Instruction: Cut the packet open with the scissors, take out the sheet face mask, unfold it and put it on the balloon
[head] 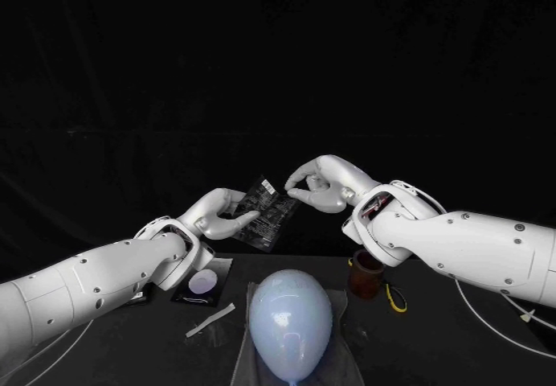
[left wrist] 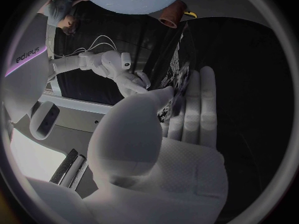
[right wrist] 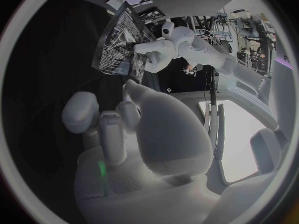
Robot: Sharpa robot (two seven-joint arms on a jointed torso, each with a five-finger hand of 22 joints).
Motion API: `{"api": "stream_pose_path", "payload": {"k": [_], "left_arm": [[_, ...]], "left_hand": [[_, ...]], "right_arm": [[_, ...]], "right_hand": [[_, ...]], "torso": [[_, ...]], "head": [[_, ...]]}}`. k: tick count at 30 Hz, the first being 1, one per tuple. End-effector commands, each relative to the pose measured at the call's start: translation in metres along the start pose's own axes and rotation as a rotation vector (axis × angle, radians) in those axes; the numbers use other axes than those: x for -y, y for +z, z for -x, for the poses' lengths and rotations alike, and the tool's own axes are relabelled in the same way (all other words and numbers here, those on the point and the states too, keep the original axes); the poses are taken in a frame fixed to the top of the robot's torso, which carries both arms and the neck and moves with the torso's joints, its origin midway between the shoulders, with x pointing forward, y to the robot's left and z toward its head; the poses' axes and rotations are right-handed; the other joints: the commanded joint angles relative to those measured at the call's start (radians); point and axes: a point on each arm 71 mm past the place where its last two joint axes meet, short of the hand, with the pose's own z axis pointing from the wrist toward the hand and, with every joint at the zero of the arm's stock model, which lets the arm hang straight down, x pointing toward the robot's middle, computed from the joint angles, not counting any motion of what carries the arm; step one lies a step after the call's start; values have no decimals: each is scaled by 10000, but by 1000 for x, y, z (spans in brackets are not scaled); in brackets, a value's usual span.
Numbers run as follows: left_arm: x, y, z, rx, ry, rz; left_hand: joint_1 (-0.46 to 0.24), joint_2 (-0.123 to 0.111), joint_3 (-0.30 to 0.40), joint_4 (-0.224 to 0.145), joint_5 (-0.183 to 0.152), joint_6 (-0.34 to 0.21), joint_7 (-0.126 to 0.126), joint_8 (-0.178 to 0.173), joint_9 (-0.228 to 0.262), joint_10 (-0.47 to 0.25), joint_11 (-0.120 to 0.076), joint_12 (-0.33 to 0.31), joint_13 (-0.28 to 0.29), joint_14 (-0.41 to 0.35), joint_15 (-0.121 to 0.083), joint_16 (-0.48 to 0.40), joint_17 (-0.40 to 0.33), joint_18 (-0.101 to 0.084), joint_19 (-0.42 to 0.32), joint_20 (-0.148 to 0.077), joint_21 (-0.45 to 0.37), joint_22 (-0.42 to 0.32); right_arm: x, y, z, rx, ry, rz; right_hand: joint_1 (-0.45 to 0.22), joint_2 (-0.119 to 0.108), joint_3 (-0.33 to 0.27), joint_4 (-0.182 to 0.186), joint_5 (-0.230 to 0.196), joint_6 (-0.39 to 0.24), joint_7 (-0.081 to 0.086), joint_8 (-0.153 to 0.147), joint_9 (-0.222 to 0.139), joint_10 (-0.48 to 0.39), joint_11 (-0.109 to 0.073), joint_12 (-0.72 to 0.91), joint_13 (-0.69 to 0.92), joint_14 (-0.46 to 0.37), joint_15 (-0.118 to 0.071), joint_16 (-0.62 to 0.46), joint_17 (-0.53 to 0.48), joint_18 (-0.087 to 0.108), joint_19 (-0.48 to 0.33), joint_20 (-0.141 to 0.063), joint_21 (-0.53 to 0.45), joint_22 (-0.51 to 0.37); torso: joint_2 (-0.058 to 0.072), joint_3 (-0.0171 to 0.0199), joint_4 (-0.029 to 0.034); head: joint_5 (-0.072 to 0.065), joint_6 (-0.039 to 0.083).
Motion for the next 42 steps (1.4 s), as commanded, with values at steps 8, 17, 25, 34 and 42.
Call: {"api": "stream_pose_path", "payload": {"k": [8,17,25,34,42], "left_arm": [[6,1,-2,-8,-247,-216],[8,-1,-2,-49,-320,-232],[11,-1,-4,-115,-409,-302],[17,0,-8,-198,-597,-417],[22,1,-12,-309,-786,-498]], "left_hand": [[158,66,-174,17,39,183,86,-89,1536,-98,8,-24,-29,-35,-30,-74,-7,175,-172,29,155,101],[167,78,-198,21,40,193,76,-100,1531,-99,3,-23,-36,-32,-31,-83,-6,175,-197,30,181,120],[172,90,-223,28,39,204,68,-108,1527,-97,-1,-22,-43,-27,-32,-91,-3,176,-220,32,207,139],[170,100,-237,37,39,210,64,-113,1525,-98,-3,-23,-47,-25,-31,-95,-2,176,-234,34,218,149],[169,113,-255,49,40,215,59,-122,1521,-99,-4,-23,-53,-23,-30,-103,0,176,-254,38,236,162]], "right_arm": [[10,-10,-3,-499,15,-429],[23,-19,2,-467,150,-907],[33,-24,-1,-816,763,-1485],[31,-23,-17,-1312,1411,-1530],[29,-20,-24,-1370,1594,-1520]], "right_hand": [[-870,-783,-559,502,-35,-1087,481,-798,-334,1087,127,549,1043,755,401,-105,1307,149,-748,308,-1102,-1061],[-750,-608,-413,560,-41,-947,500,-831,-333,1064,147,536,1024,745,425,-113,1295,187,-794,375,-1202,-1105],[-954,-753,-618,771,-41,-988,503,-923,-353,1032,159,511,987,730,442,-127,1246,209,-837,403,-1303,-1170],[-1068,-928,-903,931,-42,-1009,494,-983,-351,1012,161,511,980,719,449,-131,1231,227,-895,417,-1412,-1238],[-1073,-913,-917,952,-41,-1009,494,-987,-350,995,160,494,959,718,449,-131,1229,231,-903,418,-1427,-1251]], "torso": [[-2,4,-10],[7,2,-16],[0,6,-14],[19,1,-12],[0,5,-7]], "head": [[-4,0],[-1,17],[-11,50],[-25,19],[-51,-20]]}}
